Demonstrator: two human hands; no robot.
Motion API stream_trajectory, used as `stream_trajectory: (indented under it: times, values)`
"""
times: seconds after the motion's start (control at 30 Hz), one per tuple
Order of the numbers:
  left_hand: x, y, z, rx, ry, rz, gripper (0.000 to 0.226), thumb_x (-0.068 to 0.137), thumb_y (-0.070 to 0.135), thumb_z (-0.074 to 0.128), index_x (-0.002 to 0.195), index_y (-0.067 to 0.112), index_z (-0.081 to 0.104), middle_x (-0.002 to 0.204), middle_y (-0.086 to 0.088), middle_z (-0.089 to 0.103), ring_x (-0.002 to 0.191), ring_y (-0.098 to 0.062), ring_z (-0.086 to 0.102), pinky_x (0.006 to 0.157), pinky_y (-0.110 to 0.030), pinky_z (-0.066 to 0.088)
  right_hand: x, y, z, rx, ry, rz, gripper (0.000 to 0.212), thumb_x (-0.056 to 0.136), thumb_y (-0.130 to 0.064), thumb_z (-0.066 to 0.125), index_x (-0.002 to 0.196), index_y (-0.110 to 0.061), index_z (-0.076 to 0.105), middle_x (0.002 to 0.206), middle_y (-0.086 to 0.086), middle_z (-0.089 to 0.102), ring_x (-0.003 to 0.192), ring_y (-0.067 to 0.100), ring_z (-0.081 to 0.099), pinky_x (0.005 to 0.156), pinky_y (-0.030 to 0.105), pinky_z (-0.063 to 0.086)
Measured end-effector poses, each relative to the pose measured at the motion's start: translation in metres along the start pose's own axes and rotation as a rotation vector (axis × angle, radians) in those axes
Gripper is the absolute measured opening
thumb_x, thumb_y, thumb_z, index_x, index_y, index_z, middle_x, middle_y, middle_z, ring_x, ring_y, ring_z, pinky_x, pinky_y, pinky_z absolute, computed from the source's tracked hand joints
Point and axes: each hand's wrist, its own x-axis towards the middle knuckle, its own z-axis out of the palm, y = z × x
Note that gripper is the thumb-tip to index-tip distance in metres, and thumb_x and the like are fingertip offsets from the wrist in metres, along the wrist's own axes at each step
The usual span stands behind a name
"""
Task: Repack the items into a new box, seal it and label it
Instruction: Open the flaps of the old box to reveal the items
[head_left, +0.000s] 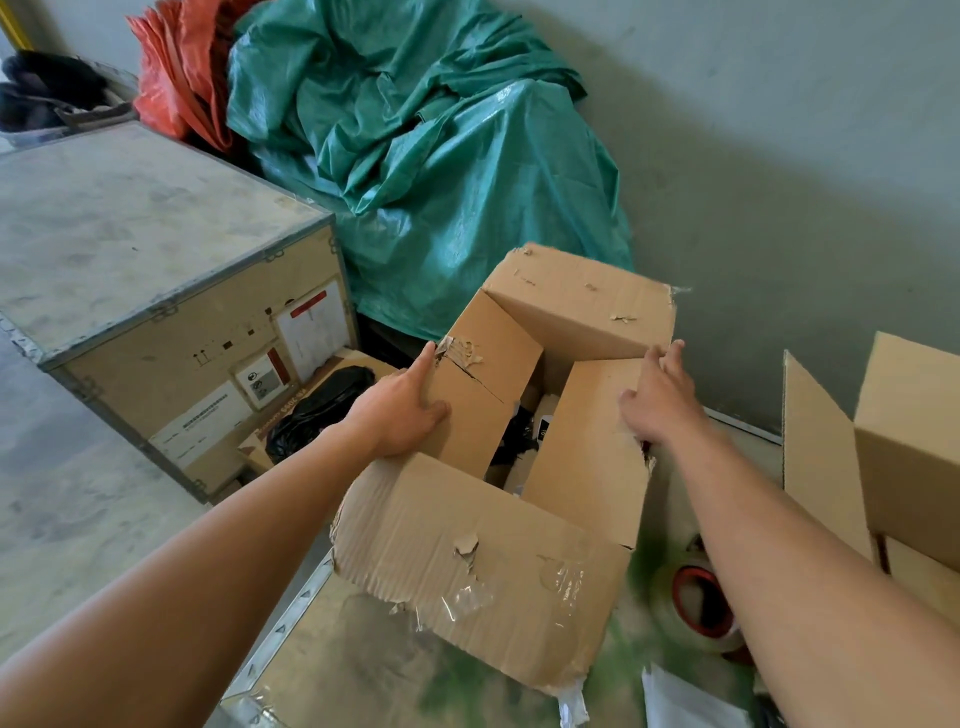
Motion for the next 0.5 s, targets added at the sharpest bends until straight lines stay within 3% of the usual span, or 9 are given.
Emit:
stream_trajectory:
  times: [0.17,0.3,0.4,0.5]
  values:
    - [-0.007,0.036,0.015,0.249,0.206,0.1,0.094,0.087,0.039,0.065,0.16,0.022,0.008,0.161,-0.01,0.027,0.138,-0.036,0.039,0.106,-0.053,0.044,-0.061,-0.035,0.024,-0.124,-0.06,0.07,0.101,0.094,-0.057,0.06,0.162,-0.013,0.001,0.166,0.02,-0.017,0.152,0.045,-0.011,0.12,0.066,0.01]
    - [-0.005,0.053,0.032,0.418,0.125,0.007,0.118,0.077,0.068,0.069,0.16,0.015,0.005,0.166,-0.017,0.001,0.149,-0.04,0.015,0.116,-0.058,0.024,-0.088,-0.054,0.039,-0.238,-0.099,0.141,0.13,0.076,-0.084,0.058,0.16,-0.005,-0.003,0.165,0.027,-0.016,0.149,0.05,-0.019,0.115,0.072,0.001]
    - [-0.003,0.041,0.037,0.469,0.11,0.004,0.13,0.072,0.08,0.066,0.161,0.014,-0.002,0.167,-0.013,-0.011,0.152,-0.038,0.006,0.12,-0.055,0.019,-0.088,-0.055,0.037,-0.158,-0.067,0.143,0.133,0.075,-0.082,0.063,0.16,-0.004,-0.003,0.165,0.027,-0.015,0.151,0.048,-0.016,0.117,0.069,0.002]
    - [-0.003,0.035,0.034,0.443,0.106,0.018,0.133,0.07,0.084,0.064,0.161,0.014,-0.003,0.167,-0.011,-0.013,0.152,-0.038,0.008,0.12,-0.053,0.021,-0.089,-0.044,0.034,-0.062,0.035,0.103,0.114,0.086,-0.061,0.068,0.161,-0.001,0.005,0.166,0.027,-0.007,0.154,0.044,-0.006,0.122,0.061,0.011]
